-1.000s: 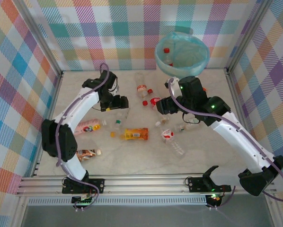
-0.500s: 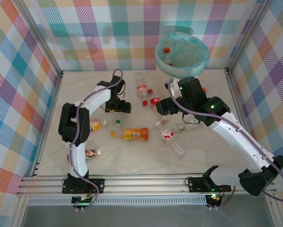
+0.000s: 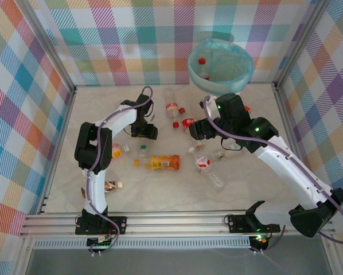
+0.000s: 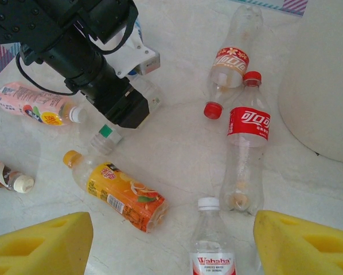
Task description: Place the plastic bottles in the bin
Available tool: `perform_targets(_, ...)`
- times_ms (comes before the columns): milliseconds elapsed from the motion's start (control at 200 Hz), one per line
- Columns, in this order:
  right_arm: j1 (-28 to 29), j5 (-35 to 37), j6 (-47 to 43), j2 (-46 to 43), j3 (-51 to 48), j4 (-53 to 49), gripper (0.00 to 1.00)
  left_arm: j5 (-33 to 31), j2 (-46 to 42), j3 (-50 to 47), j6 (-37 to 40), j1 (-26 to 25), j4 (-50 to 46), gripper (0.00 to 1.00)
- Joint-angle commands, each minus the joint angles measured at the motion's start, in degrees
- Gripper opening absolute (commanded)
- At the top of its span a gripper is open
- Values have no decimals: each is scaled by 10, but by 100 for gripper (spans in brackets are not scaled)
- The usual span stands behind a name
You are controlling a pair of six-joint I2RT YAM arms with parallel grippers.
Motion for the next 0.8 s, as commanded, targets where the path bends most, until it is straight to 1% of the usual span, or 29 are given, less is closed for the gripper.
perform_targets(0,0,0,6,4,17,-5,74,13,-12,10,16,-2,3,60)
perform_targets(115,0,-3,9,9,35,-3,75,6,-44,2,26,-3,11,60)
perform_targets(300,-1,-30,20,25,87,13,76,7,-142,-19,38,-2,49,59)
perform_targets(450,-1,-54,37,38,116,73,82,48,-244,-63,70,-3,114,58)
perform_targets(610,-1,-117,68,75,166,116,90,119,-363,-139,128,-20,205,59)
perform_targets(700,-1,-159,86,102,188,123,92,162,-418,-180,163,-36,237,58)
perform_targets(795,-1,-199,99,129,203,117,91,196,-454,-201,178,-50,244,58)
